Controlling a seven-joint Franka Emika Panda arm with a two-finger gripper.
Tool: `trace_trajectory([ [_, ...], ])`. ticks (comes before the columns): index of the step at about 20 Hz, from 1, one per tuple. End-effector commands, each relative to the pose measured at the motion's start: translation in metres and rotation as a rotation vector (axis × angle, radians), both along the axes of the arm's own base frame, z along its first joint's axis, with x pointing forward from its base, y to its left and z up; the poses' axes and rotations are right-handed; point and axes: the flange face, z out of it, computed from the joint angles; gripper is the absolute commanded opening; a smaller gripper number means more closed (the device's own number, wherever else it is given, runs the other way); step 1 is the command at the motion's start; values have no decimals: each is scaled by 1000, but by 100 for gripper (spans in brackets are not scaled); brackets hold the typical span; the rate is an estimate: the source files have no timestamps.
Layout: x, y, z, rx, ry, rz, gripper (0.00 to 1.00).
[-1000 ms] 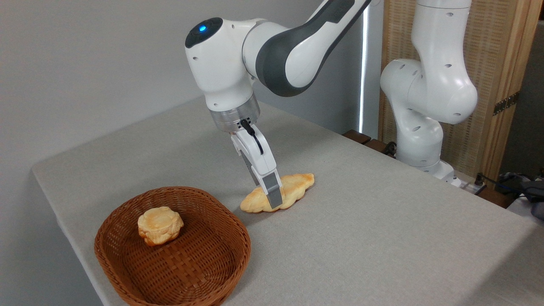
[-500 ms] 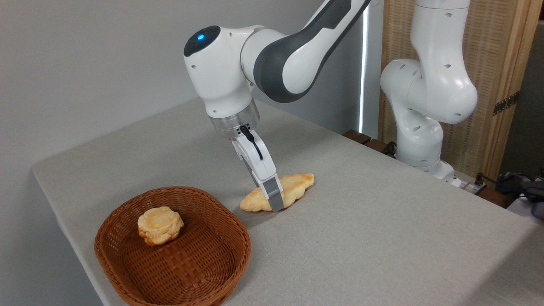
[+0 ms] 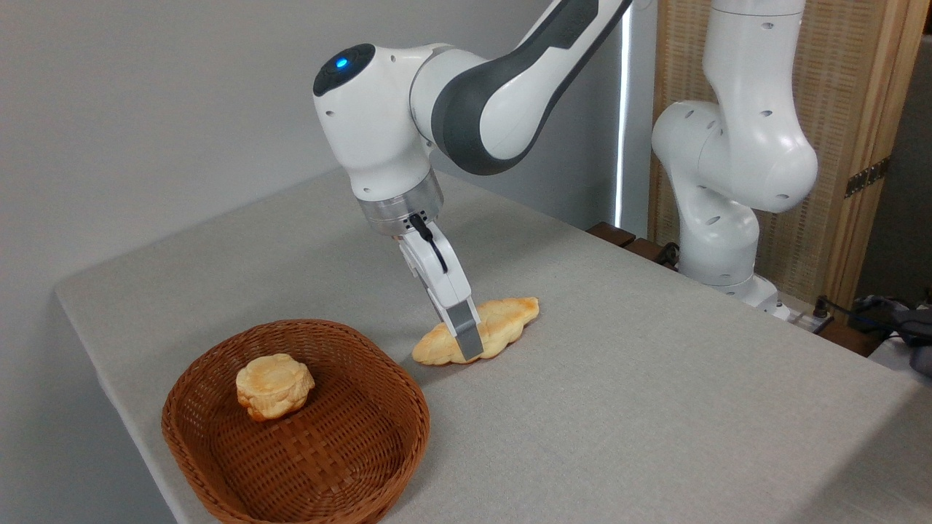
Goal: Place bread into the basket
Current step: 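Lower the gripper onto the roll's middle and close the fingers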
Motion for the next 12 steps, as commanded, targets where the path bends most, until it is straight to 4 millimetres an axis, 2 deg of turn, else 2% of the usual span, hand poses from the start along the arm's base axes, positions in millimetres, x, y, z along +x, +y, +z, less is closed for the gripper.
trace_trajectory([
  [1,0,2,1,6,-15,-20,35],
  [9,-3,1,10,5,-23,-21,34],
  [12,-4,2,18,1,-38,-21,30],
])
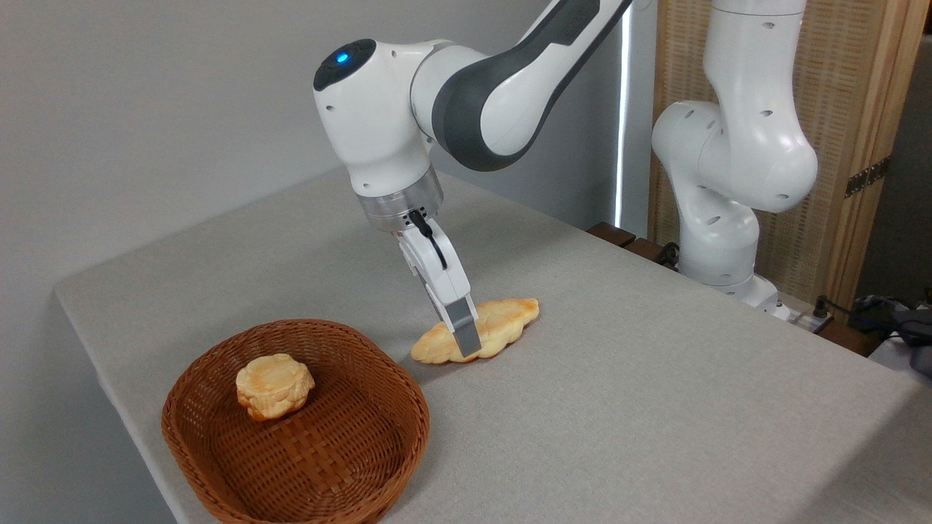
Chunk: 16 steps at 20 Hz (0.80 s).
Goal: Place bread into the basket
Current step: 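Lower the gripper onto the roll's middle and close the fingers, then lift the gripped roll and carry it toward the wicker basket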
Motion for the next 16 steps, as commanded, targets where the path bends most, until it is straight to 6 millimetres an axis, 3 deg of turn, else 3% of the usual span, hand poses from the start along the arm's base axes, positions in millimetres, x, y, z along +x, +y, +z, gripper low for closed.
trace_trajectory([
  [1,-4,3,16,3,-31,-19,27],
  [7,-11,1,33,-8,-41,-20,25],
  [10,-8,0,59,-21,-95,-18,26],
  [14,10,-4,104,-86,-197,7,26],
  [16,20,-5,115,-95,-263,9,28],
])
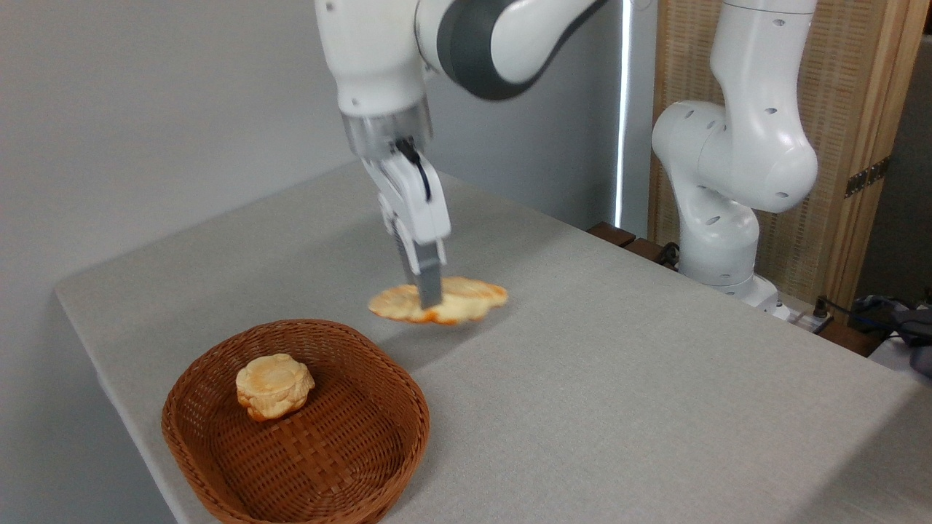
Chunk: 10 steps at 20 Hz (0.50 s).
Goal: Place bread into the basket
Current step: 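Lift the gripped roll and carry it toward the wicker basket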
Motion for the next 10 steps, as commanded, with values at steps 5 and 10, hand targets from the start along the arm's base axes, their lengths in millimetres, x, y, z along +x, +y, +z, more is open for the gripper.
trace_trajectory([
  [5,43,4,43,-76,-314,33,28],
  [10,62,17,51,-112,-460,82,29],
])
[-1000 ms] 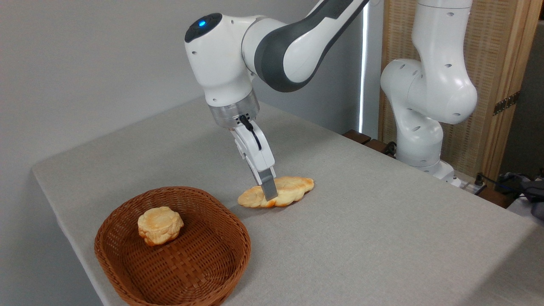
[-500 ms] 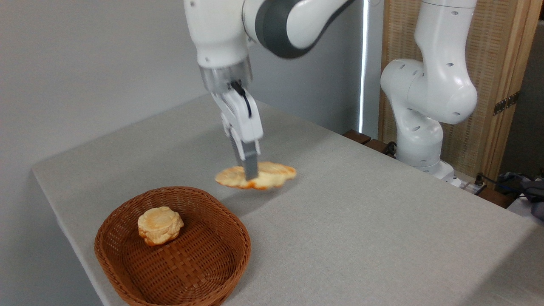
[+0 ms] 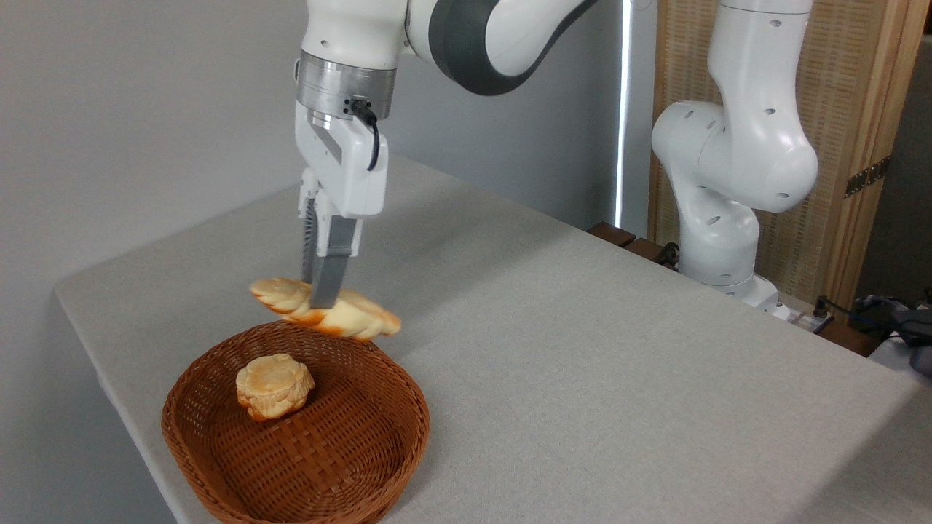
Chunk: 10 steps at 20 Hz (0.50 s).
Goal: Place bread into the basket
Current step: 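Lower the roll into the basket beside the round bun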
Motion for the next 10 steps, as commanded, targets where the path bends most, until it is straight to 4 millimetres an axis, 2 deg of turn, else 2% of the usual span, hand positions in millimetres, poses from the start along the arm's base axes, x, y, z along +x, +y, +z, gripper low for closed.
trace_trajectory([
  [1,15,20,8,-49,-86,48,30],
  [2,17,23,7,-50,-100,54,38],
  [4,24,23,-6,-45,-92,58,84],
  [5,28,25,-13,-43,-86,64,86],
  [8,40,43,-29,-42,-103,103,100],
  [10,44,47,-36,-37,-104,109,100],
])
